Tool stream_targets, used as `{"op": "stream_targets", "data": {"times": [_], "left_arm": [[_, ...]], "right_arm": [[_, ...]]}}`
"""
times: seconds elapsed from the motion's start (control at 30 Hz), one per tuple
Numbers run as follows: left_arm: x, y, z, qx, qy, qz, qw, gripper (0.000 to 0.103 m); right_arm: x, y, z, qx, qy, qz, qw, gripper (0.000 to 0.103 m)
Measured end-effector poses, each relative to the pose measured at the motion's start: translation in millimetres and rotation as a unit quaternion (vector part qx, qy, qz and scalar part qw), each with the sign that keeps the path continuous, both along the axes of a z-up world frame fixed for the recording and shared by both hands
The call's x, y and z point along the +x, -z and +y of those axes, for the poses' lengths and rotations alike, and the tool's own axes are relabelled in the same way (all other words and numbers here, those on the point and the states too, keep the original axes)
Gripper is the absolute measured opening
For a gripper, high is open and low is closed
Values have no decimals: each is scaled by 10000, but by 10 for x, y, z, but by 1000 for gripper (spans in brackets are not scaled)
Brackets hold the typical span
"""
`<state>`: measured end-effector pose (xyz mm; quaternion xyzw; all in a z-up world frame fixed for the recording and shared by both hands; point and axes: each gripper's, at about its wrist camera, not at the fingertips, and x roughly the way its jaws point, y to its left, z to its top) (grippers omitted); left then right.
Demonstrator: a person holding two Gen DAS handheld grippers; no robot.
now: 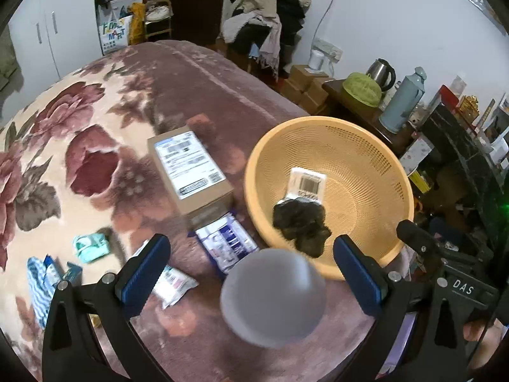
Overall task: Organize soft objects
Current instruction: 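Move both open tools back over the remaining items on the blanket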
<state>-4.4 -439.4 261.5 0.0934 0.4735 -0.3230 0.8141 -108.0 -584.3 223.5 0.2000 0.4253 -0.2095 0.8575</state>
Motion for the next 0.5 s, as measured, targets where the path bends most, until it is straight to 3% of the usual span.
{"op": "stream_targets", "data": {"times": [0.13,0.5], "left_arm": [[7,12,233,3,-153,30,9999,102],[0,96,870,-90,-458,169,9988,102]], "right_arm": [[8,-26,156,-179,-120,185,9996,103],[27,-196,672,-325,-493,162,9981,103]]}}
